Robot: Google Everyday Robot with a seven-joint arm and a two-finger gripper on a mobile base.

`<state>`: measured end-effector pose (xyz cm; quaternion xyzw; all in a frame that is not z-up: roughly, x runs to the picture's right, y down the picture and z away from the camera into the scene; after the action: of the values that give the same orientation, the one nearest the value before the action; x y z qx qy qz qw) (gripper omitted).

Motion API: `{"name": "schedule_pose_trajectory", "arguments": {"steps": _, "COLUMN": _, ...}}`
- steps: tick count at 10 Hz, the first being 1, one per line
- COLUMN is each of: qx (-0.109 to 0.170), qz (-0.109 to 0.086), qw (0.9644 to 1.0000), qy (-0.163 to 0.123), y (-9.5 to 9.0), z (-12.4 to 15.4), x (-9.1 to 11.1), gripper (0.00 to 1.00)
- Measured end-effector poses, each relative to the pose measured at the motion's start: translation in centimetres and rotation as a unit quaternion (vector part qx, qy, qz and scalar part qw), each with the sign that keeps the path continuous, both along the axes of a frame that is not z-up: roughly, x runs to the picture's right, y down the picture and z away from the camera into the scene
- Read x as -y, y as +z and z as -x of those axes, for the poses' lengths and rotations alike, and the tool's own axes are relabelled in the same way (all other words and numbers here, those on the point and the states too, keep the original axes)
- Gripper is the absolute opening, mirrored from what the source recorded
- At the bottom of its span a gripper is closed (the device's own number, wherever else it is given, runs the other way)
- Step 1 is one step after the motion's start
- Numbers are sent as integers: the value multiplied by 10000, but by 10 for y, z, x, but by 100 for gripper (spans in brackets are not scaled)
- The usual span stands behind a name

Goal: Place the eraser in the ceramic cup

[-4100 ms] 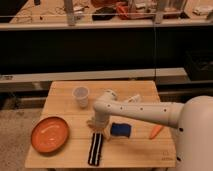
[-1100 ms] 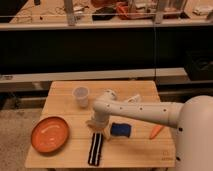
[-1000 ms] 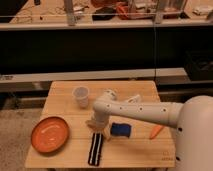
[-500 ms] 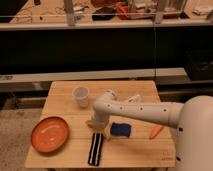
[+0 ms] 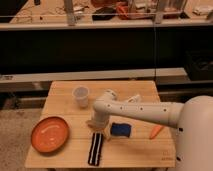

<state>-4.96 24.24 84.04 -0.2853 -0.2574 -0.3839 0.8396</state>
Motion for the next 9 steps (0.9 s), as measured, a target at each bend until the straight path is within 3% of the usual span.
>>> {"name": "schedule_pose_trajectory", "arguments": {"steps": 9, "qx": 31, "qz": -16, "qw": 10000, "qy": -31, "y": 0, "z": 1, "x": 0, "gripper": 80}}
